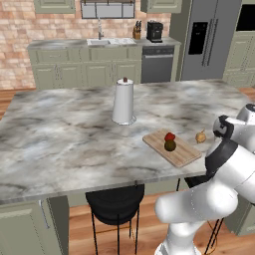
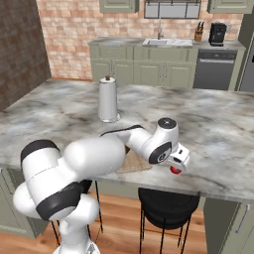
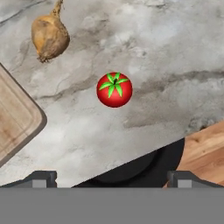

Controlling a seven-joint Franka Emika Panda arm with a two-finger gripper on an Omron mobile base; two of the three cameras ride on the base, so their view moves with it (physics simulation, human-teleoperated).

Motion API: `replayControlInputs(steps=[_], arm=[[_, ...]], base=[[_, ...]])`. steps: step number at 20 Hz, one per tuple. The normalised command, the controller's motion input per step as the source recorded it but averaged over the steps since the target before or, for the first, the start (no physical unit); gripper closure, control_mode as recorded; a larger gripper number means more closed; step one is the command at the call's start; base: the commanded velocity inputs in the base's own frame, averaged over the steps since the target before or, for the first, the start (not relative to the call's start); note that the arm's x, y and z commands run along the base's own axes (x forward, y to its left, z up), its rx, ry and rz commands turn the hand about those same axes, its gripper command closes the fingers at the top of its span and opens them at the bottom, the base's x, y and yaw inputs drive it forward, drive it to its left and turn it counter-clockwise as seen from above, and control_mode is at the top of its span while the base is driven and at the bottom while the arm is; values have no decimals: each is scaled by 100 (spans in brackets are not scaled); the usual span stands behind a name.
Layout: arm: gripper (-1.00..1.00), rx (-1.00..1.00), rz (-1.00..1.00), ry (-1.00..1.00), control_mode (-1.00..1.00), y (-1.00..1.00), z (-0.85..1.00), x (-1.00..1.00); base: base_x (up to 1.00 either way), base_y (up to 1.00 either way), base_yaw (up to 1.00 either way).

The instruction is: Place the avocado, onion, tomato, and bell pepper on the cutting board.

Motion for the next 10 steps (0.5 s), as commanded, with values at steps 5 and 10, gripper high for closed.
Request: replayControlInputs(steps=[5,10], arm=[[-100,0,6,4,-100,0,-14,10],[-100,0,6,3,-100,-2,-14,9]], base=[[0,0,0],[0,0,0]])
